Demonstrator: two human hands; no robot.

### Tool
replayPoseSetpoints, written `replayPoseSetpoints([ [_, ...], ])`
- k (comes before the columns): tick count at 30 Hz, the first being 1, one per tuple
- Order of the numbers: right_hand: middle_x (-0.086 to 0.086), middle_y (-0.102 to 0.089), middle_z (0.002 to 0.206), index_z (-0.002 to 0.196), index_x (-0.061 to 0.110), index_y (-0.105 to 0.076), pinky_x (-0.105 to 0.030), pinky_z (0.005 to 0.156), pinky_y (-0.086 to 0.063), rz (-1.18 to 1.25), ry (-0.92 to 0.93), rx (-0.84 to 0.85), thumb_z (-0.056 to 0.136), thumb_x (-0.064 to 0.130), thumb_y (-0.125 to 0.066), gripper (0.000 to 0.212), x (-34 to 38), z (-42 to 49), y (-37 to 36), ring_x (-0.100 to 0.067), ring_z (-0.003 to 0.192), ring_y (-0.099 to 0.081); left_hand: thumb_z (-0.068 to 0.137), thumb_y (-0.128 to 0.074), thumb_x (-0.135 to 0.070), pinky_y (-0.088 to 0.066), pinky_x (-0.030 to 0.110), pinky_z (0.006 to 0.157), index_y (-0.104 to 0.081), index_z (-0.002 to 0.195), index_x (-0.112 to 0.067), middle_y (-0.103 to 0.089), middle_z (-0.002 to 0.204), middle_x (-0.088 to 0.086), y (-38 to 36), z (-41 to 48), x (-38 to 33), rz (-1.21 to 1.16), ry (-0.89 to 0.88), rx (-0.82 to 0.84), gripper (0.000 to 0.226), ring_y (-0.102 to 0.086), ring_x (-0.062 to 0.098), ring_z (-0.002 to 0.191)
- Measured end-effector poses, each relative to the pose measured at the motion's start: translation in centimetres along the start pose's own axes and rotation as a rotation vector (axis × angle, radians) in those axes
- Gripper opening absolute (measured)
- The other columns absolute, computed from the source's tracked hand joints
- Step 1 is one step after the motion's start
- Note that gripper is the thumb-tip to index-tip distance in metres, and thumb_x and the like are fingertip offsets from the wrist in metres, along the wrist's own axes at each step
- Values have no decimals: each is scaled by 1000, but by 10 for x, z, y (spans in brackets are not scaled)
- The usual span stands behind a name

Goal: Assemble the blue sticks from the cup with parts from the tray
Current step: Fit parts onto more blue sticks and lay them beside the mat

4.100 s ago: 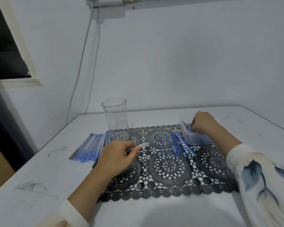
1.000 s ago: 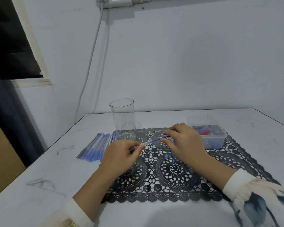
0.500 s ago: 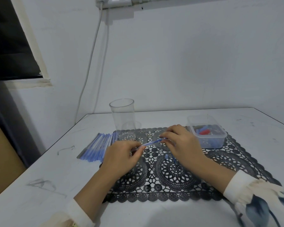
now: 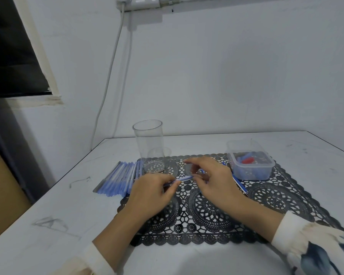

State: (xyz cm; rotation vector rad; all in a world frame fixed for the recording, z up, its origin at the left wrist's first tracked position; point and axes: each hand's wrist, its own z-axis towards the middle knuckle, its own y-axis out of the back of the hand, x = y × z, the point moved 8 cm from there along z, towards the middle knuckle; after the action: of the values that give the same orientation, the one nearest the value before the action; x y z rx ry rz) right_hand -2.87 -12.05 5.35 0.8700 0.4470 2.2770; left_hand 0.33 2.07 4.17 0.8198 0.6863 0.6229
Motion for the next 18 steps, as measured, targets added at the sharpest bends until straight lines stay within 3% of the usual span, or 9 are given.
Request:
replayPoseSetpoints([
  [4, 1, -59, 93, 101, 27, -65, -13, 84, -49, 316, -264, 24, 72, -26, -52, 61, -13, -4, -8, -2, 92, -58, 89, -52, -44, -50, 24, 60, -71, 94, -30, -68, 73, -13, 0, 0, 1, 17, -8, -21, 24, -56, 1, 64],
  [8, -7, -60, 96, 94, 29, -65, -20, 84, -52, 465, -367, 15, 69, -29, -50, 66, -24, -6, -13, -8, 92, -60, 90, -50, -45, -49, 23, 60, -71, 96, -31, -68, 72, -13, -2, 0, 2, 34, -2, -6, 26, -56, 2, 63],
  [13, -7, -60, 98, 94, 25, -66, -21, 84, -52, 480, -415, 41, 73, -26, -53, 56, -26, -5, -11, -11, 94, -61, 89, -51, -46, -45, 16, 60, -71, 99, -31, -70, 78, -14, -2, 1, 4, 5, 24, 3, 27, -55, -2, 65],
  [18, 4, -66, 91, 83, 32, -66, -27, 78, -54, 264, -463, 34, 79, -13, -55, 46, -36, -1, 2, -4, 85, -63, 89, -52, -45, -51, 18, 68, -70, 103, -30, -71, 85, -14, 1, 2, 11, 4, 56, -12, 28, -61, -2, 75],
])
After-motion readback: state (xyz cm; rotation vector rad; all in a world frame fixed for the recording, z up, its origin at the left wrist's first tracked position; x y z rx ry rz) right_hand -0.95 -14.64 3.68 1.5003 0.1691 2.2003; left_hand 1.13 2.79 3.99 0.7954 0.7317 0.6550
